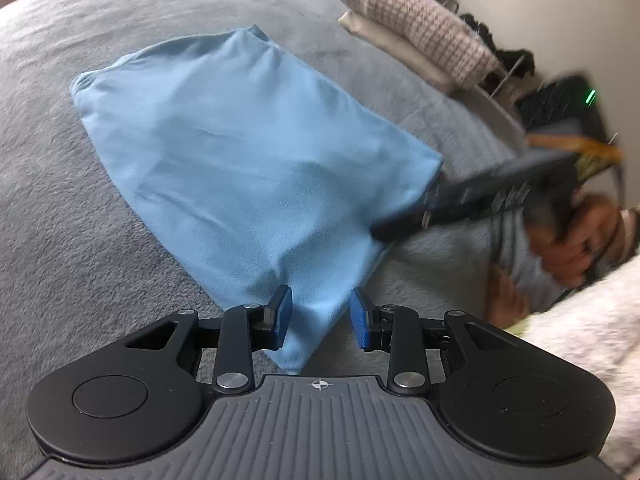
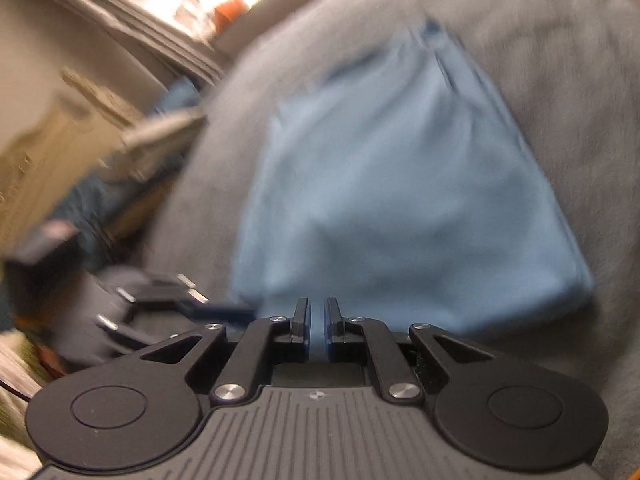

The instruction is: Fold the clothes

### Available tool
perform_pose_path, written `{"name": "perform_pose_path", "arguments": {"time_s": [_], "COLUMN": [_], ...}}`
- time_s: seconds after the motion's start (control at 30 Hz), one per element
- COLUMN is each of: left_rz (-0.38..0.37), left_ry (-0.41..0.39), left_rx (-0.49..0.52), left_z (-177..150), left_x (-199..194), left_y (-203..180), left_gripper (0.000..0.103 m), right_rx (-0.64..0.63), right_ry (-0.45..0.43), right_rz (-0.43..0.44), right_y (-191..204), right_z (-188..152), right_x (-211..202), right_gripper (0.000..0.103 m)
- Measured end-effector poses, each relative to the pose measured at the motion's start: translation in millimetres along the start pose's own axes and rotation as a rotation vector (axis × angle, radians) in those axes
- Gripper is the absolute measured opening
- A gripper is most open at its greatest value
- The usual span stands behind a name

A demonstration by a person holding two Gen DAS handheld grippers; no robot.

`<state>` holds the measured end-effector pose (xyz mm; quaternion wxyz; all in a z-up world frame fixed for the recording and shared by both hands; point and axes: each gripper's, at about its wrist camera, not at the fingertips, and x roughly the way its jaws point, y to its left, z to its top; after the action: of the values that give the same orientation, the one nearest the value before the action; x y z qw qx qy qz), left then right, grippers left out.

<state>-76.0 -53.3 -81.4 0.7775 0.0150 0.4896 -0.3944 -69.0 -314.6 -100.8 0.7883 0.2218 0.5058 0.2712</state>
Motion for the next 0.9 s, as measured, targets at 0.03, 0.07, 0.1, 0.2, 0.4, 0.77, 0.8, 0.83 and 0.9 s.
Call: {"name": "perform_pose_path", "arguments": {"time_s": [0.03, 0.07, 0.1, 0.2, 0.4, 0.77, 0.8, 0.83, 0.9], "left_rz": [-0.006, -0.015, -0.024, -0.051, 0.058, 0.126, 0.124, 0.123, 0.12], "left_ry": [-0.001, -0.022, -0.044, -0.109, -0.144, -0.077, -0.076, -0.075, -0.073], "left_rx": [-0.006, -0.015, -0.023, -0.048, -0.075, -0.144, -0.144, -0.145, -0.146], "left_z": [0, 3, 6, 15, 32, 27, 27, 27, 28], "left_x": [-2, -6, -10, -22, -9, 8, 8, 9, 10], "left_y": [1, 3, 5, 11, 24, 43, 44, 44, 46], "left_gripper": [0.031, 0.031, 0.031, 0.032, 0.032, 0.032, 0.032, 0.032, 0.032], "right_rx": [-0.005, -0.014, -0.023, -0.071, 0.003, 0.112, 0.129, 0.146, 0.189], "right_ry": [0.037, 0.058, 0.077, 0.067, -0.095, -0.113, -0.13, -0.153, -0.213], "right_rz": [-0.02, -0.012, -0.003, 0.027, 0.043, 0.064, 0.047, 0.027, -0.019], "right_y": [-2, 0, 1, 9, -3, -29, -35, -42, -57], "right_z": [-4, -6, -7, -2, 39, 72, 76, 79, 86], "right_x": [2, 0, -2, -20, -31, 20, 21, 17, 7], "right_gripper": [0.007, 0.007, 0.007, 0.007, 0.007, 0.007, 0.007, 0.007, 0.007]}}
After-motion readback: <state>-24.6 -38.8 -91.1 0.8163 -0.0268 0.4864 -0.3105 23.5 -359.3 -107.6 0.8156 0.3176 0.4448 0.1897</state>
